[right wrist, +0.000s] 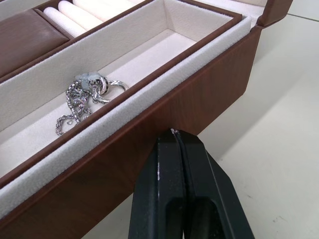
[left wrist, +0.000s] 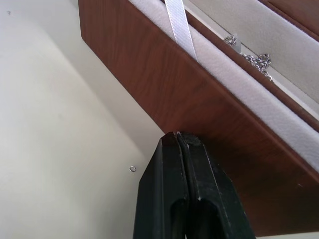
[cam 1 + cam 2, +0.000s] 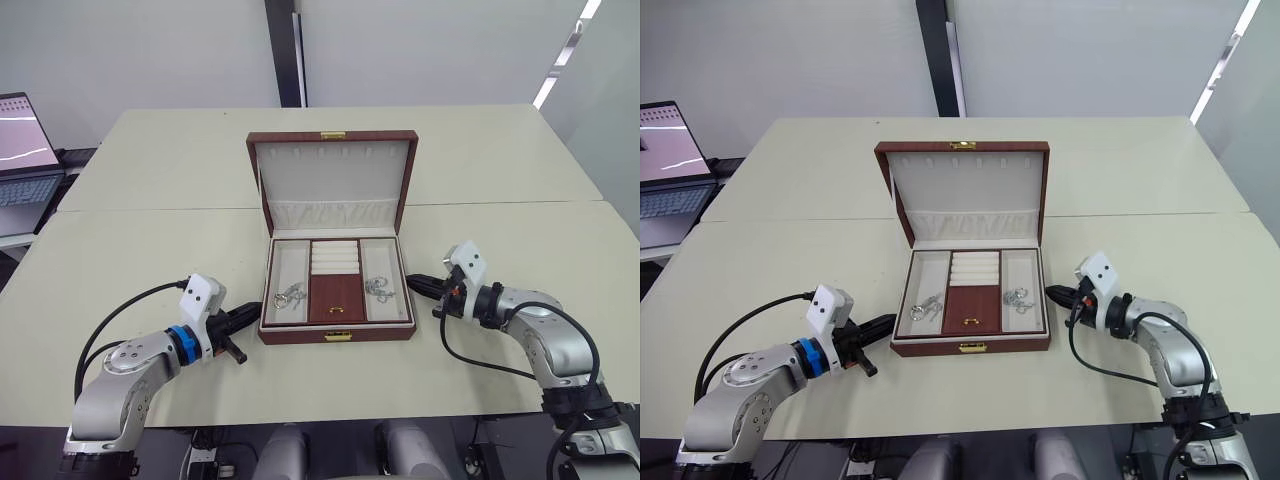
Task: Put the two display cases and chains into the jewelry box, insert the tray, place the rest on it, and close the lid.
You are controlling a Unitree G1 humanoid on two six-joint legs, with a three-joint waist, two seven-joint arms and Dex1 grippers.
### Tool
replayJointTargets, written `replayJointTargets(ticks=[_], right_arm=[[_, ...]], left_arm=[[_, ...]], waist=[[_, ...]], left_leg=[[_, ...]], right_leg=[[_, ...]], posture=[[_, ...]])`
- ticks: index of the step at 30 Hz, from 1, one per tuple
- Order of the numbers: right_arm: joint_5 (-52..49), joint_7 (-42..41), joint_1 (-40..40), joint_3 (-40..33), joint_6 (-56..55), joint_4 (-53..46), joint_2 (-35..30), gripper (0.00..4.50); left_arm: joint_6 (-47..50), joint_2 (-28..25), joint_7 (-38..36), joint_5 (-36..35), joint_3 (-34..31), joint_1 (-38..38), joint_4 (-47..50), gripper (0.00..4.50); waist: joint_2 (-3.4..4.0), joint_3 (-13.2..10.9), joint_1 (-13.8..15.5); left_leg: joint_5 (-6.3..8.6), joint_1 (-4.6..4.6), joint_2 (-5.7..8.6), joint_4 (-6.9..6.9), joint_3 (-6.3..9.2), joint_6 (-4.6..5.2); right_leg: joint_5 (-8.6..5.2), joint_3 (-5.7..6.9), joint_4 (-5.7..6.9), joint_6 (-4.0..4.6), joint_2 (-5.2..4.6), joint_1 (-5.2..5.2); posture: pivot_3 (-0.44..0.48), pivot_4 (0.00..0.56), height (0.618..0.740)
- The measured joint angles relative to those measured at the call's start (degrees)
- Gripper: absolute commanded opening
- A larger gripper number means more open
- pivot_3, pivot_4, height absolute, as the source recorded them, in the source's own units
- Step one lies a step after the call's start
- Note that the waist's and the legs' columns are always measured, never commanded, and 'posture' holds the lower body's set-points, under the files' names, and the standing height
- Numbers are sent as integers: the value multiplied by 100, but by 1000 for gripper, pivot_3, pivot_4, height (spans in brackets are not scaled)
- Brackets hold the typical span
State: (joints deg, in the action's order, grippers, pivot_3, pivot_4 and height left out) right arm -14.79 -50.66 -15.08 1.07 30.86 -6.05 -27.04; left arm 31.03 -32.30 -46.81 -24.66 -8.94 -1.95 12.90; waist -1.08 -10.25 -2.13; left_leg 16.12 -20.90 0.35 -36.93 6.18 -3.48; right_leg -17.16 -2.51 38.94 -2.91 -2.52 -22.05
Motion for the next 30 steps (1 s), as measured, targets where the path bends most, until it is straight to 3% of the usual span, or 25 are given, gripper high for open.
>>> replayJointTargets(ticks=[10,15,18,23,30], right_arm=[[-122,29,49,-143,80,9,24,22],[-385,-73,-10,-206,82,136,-106,22],[-442,-179,-206,-312,-86,529,-278,22],[-437,-303,-694,-480,-582,1345,-427,22],[-270,-447,-1715,-490,-1455,2776,-446,22]], left_arm=[[-614,271,18,-10,-180,-76,-210,0],[-1043,246,18,-218,-690,-434,220,0],[-1168,443,367,-341,-1086,-1026,977,0],[-1258,1004,971,-573,-1200,-2113,2556,0],[-1978,1700,1509,-421,-1588,-3390,3763,0]], waist=[[-5,-4,9],[-4,-4,-4],[-7,-6,-10],[-9,-7,29],[-12,-9,20]], left_leg=[[0,-4,-3,-2,1,-1],[0,-4,-4,1,-1,0],[0,-4,-3,-3,-5,0],[0,-3,3,-4,-8,0],[0,-3,3,-3,-12,0]], right_leg=[[0,1,1,0,1,-4],[0,-1,0,0,1,-6],[1,-9,-5,-2,-7,-6],[2,-4,-7,-4,-10,2],[1,-7,-9,-2,-3,4]], posture=[[0,150,740],[0,150,740],[0,150,740],[0,150,740],[0,150,740]])
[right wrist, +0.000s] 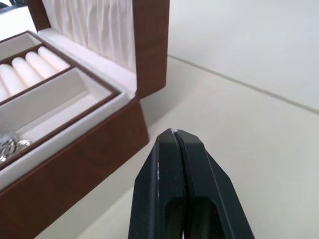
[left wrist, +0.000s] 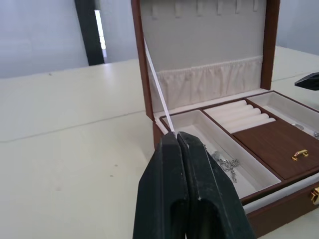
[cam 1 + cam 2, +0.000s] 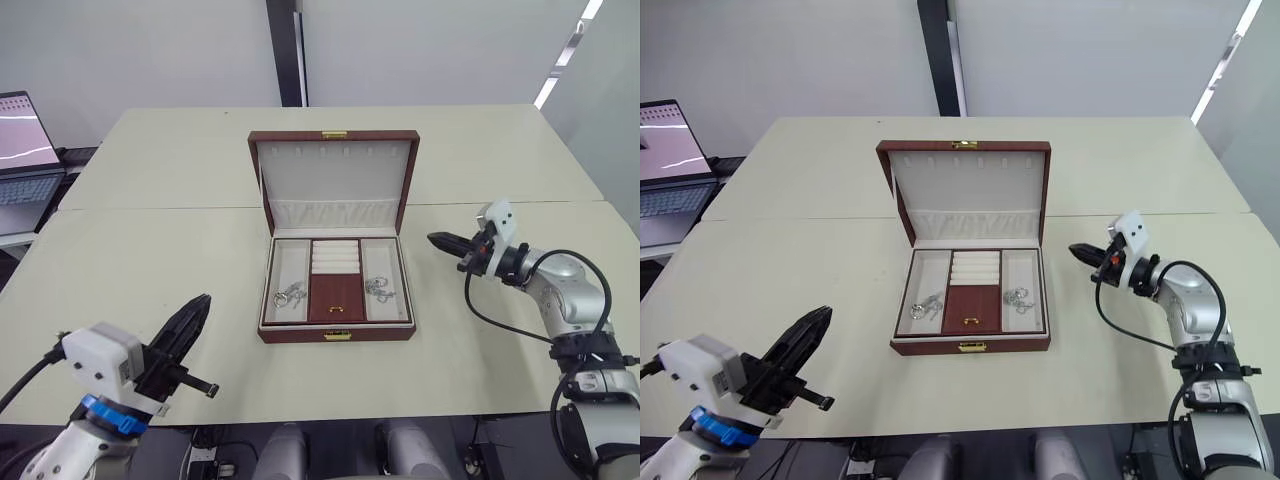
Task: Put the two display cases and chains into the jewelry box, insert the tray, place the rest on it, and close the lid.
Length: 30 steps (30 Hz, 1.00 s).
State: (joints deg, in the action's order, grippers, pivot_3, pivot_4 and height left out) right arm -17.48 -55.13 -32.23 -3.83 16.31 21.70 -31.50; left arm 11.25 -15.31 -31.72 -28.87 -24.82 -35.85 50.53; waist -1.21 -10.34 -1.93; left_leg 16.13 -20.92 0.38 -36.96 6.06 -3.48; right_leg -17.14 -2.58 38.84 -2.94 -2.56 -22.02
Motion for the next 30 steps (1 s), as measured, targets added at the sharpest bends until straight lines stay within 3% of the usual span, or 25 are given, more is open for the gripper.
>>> replayJointTargets(ticks=[8,17,30], right_arm=[[243,13,-1178,39,-940,1596,148,22],[506,9,-2497,56,-1933,3183,545,22],[724,7,-2969,-16,-2528,4159,674,22]], left_arm=[[-170,150,25,-37,520,-1126,594,0],[-194,-16,196,-201,517,-890,591,0],[-197,-28,476,-346,540,-888,658,0]], waist=[[0,-10,-22],[6,-15,-63],[11,-18,-102]], left_leg=[[0,0,-4,1,-3,0],[0,-2,-7,2,0,0],[0,-2,-7,1,0,1]], right_leg=[[-1,-4,-4,3,7,0],[-2,-3,-2,5,11,-3],[-2,-3,3,6,9,-3]], posture=[[0,150,740],[0,150,740],[0,150,740]])
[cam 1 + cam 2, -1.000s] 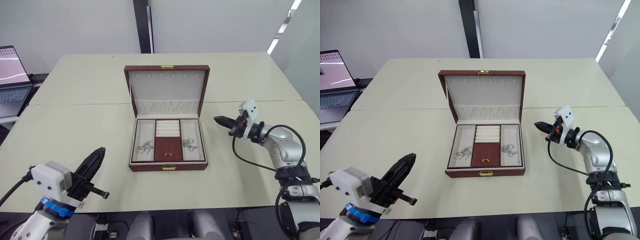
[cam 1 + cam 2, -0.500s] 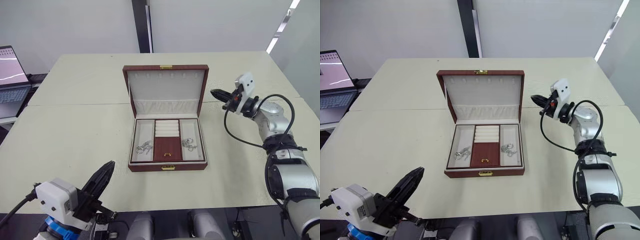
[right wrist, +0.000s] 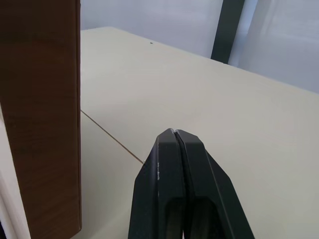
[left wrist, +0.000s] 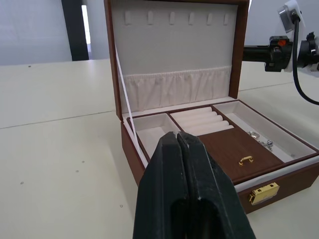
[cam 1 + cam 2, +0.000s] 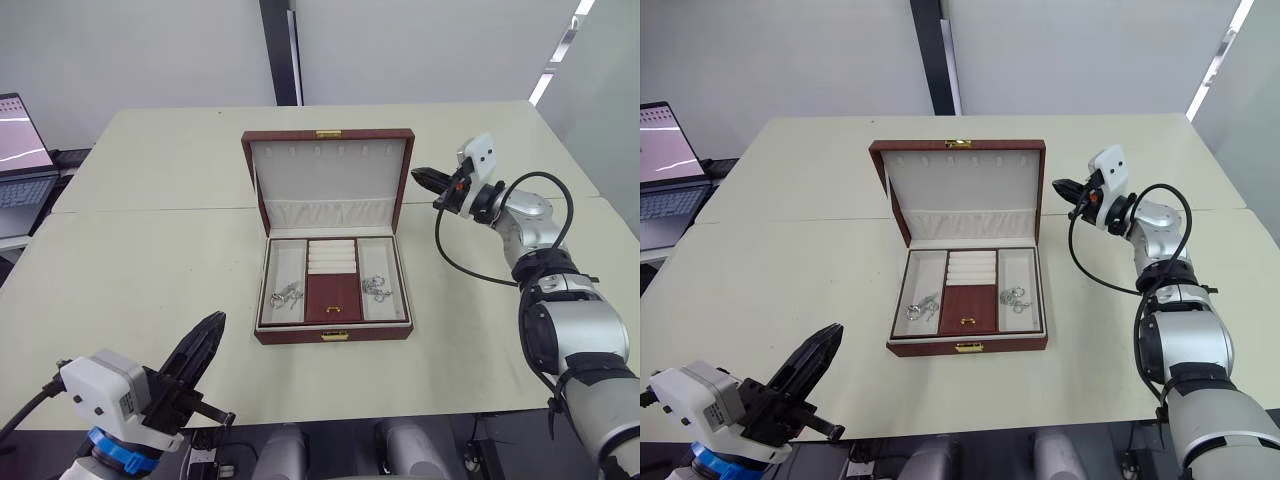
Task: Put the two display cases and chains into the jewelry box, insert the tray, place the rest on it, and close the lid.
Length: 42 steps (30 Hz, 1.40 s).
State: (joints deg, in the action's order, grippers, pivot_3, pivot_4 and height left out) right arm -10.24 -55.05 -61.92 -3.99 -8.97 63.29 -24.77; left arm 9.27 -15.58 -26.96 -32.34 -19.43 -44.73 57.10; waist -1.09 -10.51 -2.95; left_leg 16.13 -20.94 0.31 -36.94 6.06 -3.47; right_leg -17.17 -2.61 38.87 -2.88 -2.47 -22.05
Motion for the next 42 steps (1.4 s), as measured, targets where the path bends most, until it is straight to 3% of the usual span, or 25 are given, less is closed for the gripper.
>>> replayJointTargets(ticks=[27,34,42], right_arm=[[-54,-210,-416,-277,-147,157,593,22],[-199,-845,-359,-238,254,-349,708,22],[-259,-1690,243,94,1140,-1431,483,22]], left_arm=[[-71,-80,212,-122,33,337,-98,0],[-228,-39,127,-34,155,250,-162,0],[-355,-40,81,-24,156,188,-306,0]], waist=[[4,-2,-24],[9,-5,-35],[10,-5,-29]], left_leg=[[0,0,0,0,1,0],[0,-1,-4,2,1,0],[0,-1,-4,1,3,0]], right_leg=[[0,1,2,0,0,-2],[0,-1,5,1,6,-7],[0,1,6,1,4,-6]], posture=[[0,150,740],[0,150,740],[0,150,740]])
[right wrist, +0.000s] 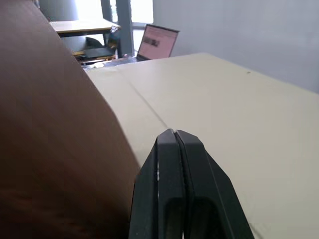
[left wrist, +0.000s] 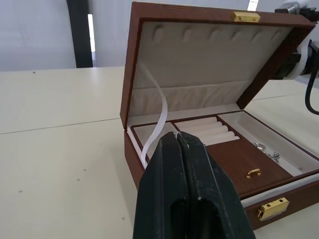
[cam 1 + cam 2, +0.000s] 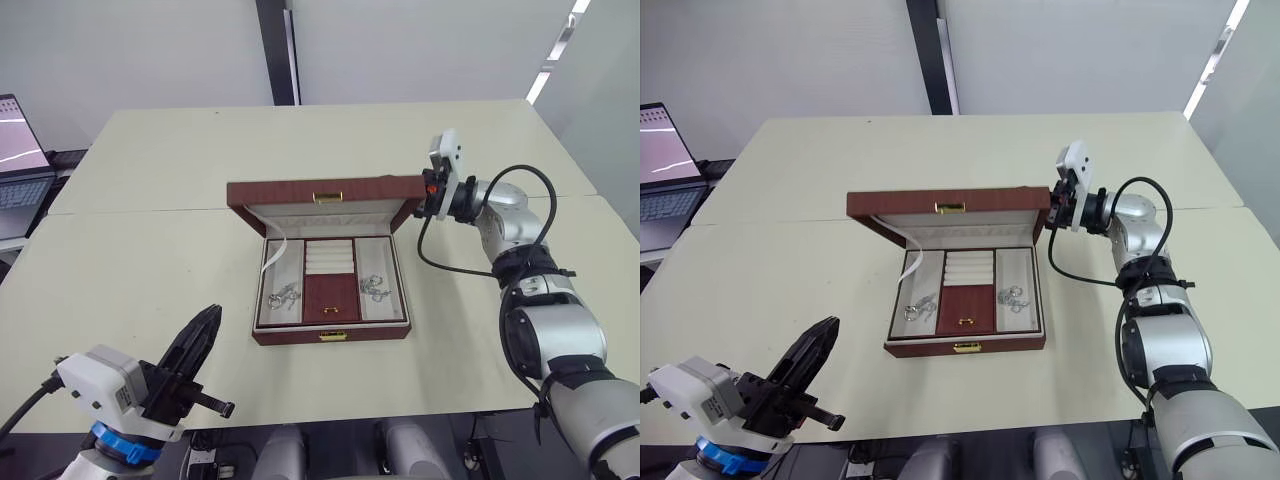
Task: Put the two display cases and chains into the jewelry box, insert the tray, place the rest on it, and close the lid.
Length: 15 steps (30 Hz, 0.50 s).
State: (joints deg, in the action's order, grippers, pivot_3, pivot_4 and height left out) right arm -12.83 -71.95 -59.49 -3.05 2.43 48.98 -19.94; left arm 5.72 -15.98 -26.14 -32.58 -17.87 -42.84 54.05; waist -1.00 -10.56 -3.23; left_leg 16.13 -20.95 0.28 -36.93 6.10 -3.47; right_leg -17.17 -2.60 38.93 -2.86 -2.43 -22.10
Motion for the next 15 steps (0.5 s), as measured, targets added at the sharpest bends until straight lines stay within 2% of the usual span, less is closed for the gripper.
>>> replayJointTargets(ticks=[9,15], right_arm=[[0,71,212,-11,96,-260,-268,22],[-100,-633,1277,224,698,-1616,-1056,22]], left_arm=[[-25,-17,-59,150,1,-48,-139,0],[-76,17,-54,235,3,-76,-277,0]], waist=[[0,0,15],[-1,-1,64]], left_leg=[[0,-3,4,0,0,0],[3,-10,7,0,-1,4]], right_leg=[[0,1,-4,0,-2,1],[0,2,-12,-1,-9,0]], posture=[[0,150,740],[0,150,740]])
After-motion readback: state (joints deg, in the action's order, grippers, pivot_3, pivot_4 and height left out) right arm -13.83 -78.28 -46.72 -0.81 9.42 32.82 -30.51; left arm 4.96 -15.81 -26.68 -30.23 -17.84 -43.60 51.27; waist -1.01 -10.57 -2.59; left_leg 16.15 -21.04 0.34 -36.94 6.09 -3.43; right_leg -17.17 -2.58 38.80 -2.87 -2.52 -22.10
